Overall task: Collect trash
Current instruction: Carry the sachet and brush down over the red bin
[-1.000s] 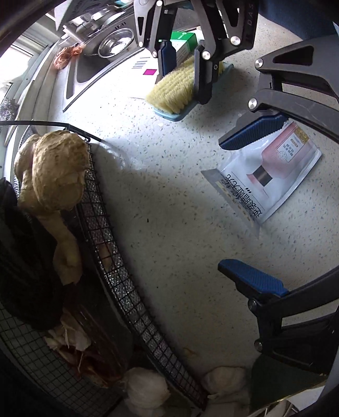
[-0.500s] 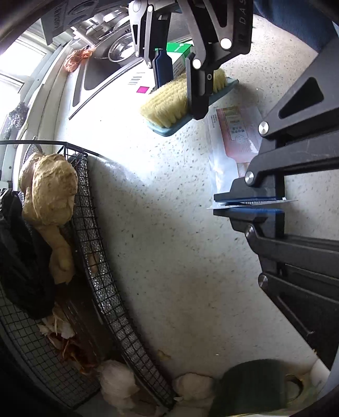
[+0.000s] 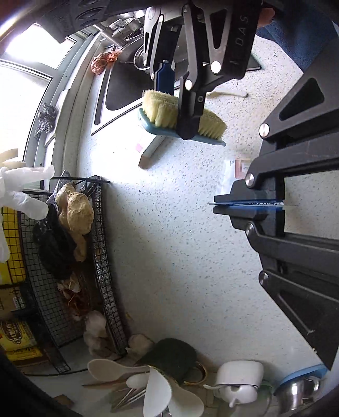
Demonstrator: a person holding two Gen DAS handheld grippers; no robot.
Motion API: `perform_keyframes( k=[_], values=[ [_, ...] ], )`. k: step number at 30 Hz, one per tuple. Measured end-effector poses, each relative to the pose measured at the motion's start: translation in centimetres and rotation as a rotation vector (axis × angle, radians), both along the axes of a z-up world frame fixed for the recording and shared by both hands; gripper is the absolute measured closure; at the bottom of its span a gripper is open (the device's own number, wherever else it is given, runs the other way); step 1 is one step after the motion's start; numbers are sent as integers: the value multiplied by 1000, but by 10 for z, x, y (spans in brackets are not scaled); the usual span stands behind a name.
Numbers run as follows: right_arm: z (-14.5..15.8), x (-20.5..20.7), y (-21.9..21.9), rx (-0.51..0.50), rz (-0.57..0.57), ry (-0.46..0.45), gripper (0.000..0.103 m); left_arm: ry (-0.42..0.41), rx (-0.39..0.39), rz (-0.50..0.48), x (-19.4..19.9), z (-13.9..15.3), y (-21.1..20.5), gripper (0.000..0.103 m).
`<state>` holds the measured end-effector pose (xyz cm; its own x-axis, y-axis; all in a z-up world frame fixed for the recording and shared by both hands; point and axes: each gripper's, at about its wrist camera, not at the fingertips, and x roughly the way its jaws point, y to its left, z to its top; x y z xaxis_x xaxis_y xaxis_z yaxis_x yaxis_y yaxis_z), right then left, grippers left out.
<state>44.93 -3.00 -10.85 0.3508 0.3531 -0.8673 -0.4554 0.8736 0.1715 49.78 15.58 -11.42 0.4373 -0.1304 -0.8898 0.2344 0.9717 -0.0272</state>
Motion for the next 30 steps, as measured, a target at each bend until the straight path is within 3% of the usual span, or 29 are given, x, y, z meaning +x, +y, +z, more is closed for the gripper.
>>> perform_keyframes(
  k=[5, 14, 23, 30],
  values=[
    [12, -35, -22, 13, 1, -44, 68, -38, 43, 28, -40, 24, -10, 103],
    [36, -108, -68, 45, -36, -96, 68, -91, 52, -10, -116, 49, -71, 103],
    [46, -203, -133, 24, -109, -119, 68, -103, 42, -83, -206, 43, -147, 103],
    [35, -260, -186, -7, -212, -88, 68, -69, 24, -176, -253, 21, -214, 103]
  ],
)
